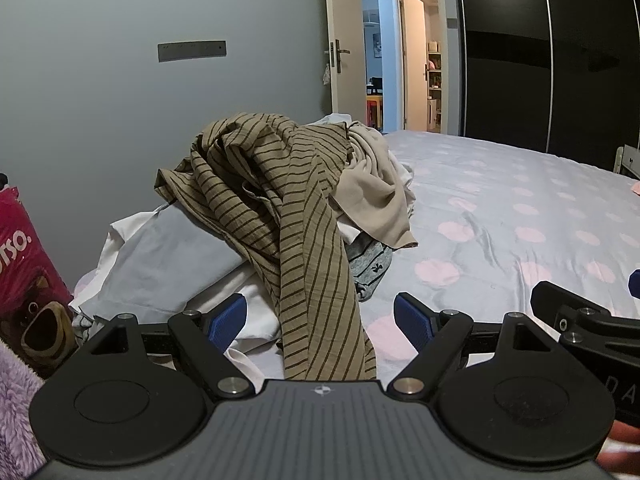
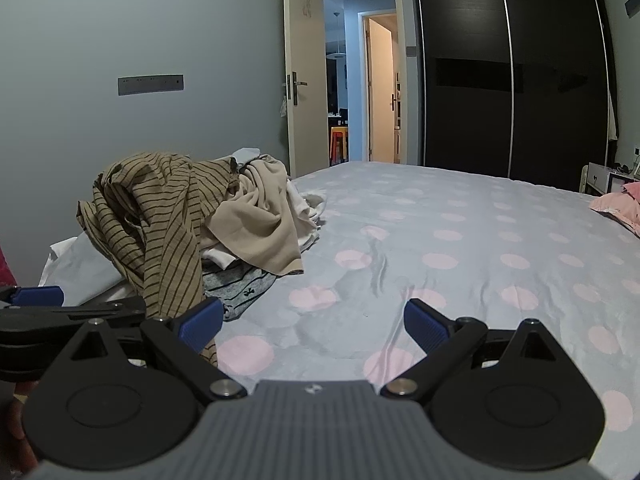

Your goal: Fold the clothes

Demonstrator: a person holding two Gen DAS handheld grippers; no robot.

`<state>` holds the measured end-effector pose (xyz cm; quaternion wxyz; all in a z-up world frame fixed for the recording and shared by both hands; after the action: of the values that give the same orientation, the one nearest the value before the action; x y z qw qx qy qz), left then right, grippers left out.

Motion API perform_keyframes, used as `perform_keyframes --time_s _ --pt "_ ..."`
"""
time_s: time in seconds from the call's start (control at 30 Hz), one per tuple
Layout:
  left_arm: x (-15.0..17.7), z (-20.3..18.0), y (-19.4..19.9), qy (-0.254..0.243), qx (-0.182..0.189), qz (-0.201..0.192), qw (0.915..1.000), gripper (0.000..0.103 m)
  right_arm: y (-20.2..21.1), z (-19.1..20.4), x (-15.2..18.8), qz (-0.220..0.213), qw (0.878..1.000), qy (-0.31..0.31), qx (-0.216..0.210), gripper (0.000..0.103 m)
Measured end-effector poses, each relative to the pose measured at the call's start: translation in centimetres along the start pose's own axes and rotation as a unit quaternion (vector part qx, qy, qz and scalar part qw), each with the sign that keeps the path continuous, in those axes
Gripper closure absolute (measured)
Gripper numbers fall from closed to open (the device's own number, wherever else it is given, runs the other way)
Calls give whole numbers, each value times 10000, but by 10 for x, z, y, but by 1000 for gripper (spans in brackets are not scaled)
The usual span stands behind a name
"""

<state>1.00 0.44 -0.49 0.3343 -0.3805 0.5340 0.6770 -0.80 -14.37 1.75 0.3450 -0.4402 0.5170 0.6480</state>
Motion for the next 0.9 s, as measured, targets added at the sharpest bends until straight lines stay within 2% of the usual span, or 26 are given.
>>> perform_keyframes --time_s 0.13,0.9 --pt "1 0 -2 27 35 87 10000 22 -1 1 -3 -12 10000 2 -9 5" --pt "-3 6 0 128 18 39 9999 22 -2 -7 4 -66 9990 -371 -226 5"
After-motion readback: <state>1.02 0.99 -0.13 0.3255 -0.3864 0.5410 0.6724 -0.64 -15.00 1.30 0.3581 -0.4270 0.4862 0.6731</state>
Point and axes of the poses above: each gripper's, at about its wrist camera, not at the fingertips, and y roughly against the way its jaws point, z to its left, x to its underside, the point moved 1 cm from there along -y, roughly the way its jaws point, and after that the axes turned 10 degrees about -x, right-handed, at the moved point
